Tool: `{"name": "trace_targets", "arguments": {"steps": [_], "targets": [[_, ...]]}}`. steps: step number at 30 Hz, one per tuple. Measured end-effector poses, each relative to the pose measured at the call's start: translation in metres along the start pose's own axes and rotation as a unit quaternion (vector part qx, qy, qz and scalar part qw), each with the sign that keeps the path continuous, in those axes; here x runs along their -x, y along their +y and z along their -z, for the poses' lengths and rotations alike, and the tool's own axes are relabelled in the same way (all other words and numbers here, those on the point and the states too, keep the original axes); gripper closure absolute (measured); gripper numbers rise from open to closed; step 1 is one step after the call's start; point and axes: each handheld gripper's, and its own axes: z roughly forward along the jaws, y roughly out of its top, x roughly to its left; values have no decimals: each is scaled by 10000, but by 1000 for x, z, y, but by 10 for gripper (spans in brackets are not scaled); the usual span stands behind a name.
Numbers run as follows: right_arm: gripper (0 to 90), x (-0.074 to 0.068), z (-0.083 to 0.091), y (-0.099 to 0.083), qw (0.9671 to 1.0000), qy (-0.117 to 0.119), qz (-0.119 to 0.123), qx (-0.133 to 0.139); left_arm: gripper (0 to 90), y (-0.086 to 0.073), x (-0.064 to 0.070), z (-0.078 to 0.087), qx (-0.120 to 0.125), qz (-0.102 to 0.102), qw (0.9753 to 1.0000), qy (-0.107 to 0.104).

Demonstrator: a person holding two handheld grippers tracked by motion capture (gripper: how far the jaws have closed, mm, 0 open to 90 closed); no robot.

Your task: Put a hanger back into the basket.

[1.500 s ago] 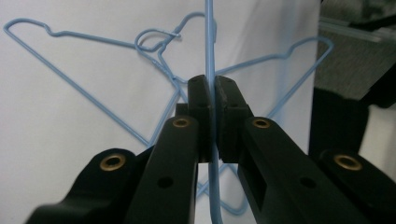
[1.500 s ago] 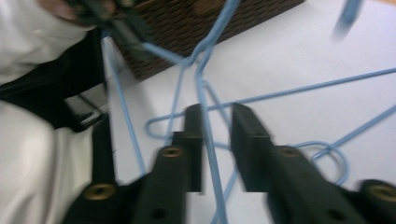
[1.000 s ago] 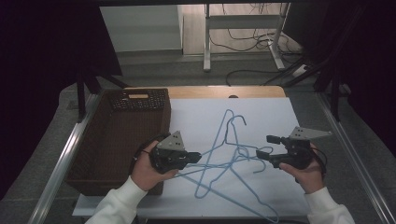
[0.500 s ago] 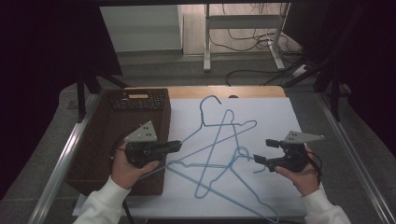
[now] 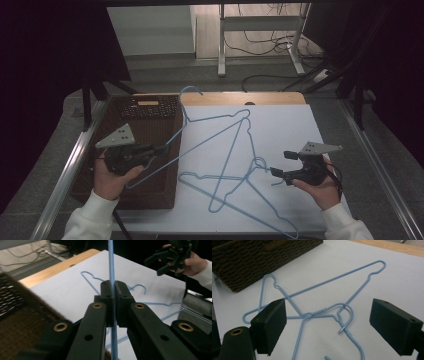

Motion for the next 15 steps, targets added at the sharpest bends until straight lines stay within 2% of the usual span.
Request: {"name": "trace_targets", "arguments": {"steps": [5, 11, 15], "targets": [[142, -1, -3, -2, 9999, -33, 25, -95, 870, -9, -15, 12, 94, 220, 9994, 242], [141, -1, -6, -4, 9997, -71, 51, -209, 870, -14, -25, 22, 149, 331, 9982, 484], [140, -1, -6, -5, 9997, -79, 57, -234, 870, -21, -37, 34, 225, 491, 9960, 715]]}}
